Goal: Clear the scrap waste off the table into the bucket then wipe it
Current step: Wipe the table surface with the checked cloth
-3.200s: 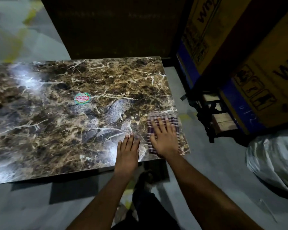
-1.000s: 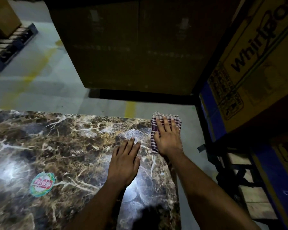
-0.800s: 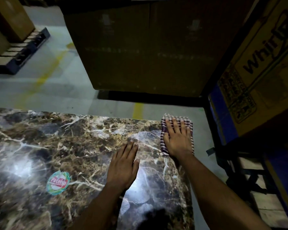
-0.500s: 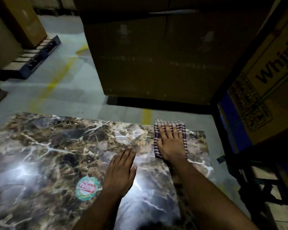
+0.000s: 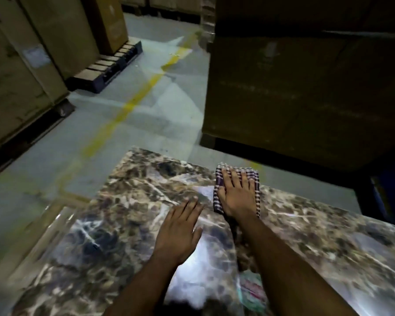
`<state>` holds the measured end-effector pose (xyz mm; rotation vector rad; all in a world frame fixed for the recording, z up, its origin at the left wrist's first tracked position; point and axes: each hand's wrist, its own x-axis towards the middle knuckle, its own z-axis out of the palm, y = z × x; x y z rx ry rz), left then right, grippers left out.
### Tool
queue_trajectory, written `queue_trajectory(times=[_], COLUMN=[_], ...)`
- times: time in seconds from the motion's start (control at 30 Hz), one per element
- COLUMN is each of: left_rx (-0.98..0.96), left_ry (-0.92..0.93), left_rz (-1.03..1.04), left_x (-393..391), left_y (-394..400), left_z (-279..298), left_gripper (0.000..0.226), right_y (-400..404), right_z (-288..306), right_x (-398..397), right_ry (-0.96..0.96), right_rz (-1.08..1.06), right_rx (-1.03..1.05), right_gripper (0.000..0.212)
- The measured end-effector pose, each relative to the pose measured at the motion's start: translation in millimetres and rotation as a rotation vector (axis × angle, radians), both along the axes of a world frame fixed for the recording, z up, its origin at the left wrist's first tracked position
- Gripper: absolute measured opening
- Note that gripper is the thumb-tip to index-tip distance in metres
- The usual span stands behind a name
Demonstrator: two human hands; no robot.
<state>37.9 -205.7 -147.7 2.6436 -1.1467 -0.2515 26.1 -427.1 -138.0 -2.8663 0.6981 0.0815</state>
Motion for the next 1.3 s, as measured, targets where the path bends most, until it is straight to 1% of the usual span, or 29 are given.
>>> queue_trajectory(times=[0.07,0.2,0.47,0.63,0.73,0.87,0.97,1.13,1.3], left_rx=[-0.006,-0.02,-0.018,-0.007,0.011,0.012,0.043,0.098,0.145], left_ry=[0.0,-0.001,-0.013,-0.041,-0.045,-0.079,-0.072,-0.061,-0.067], left_rz=[0.036,0.156,0.247,0.262,0.267,0.301,0.329,0.406,0.427], left_x=[21.1,61.8,110.1,122.6,114.5,84.8,51.5,-8.2,-80.2], left_y=[22.9,59.9,121.9,157.2,180.7,210.2,237.5,290.1,353.5], left_z=[-0.4,1.4,6.2,3.0,0.3,1.8,2.4,4.1,8.1], left_gripper=[0.061,0.062,0.071,0.071,0.076,0.067,0.066,0.065,0.061], right_y=[31.6,87.5,171.3,197.7,215.4,251.0,284.3,346.8,414.9], right_z=[1.1,-1.3,0.5,-1.2,-2.3,-1.6,0.9,0.0,5.0], right_x=[35.0,98.5,189.8,216.2,209.7,180.3,145.5,77.2,0.4], right_ry=[-0.003,0.009,0.047,0.037,0.031,0.023,0.016,0.038,0.019], right_rz=[0.029,0.092,0.215,0.304,0.346,0.385,0.411,0.477,0.56], right_rx=[0.002,-0.009,-0.018,-0.045,-0.052,-0.026,-0.024,-0.003,0.045], right_gripper=[0.081,0.065,0.065,0.063,0.061,0.062,0.07,0.072,0.077])
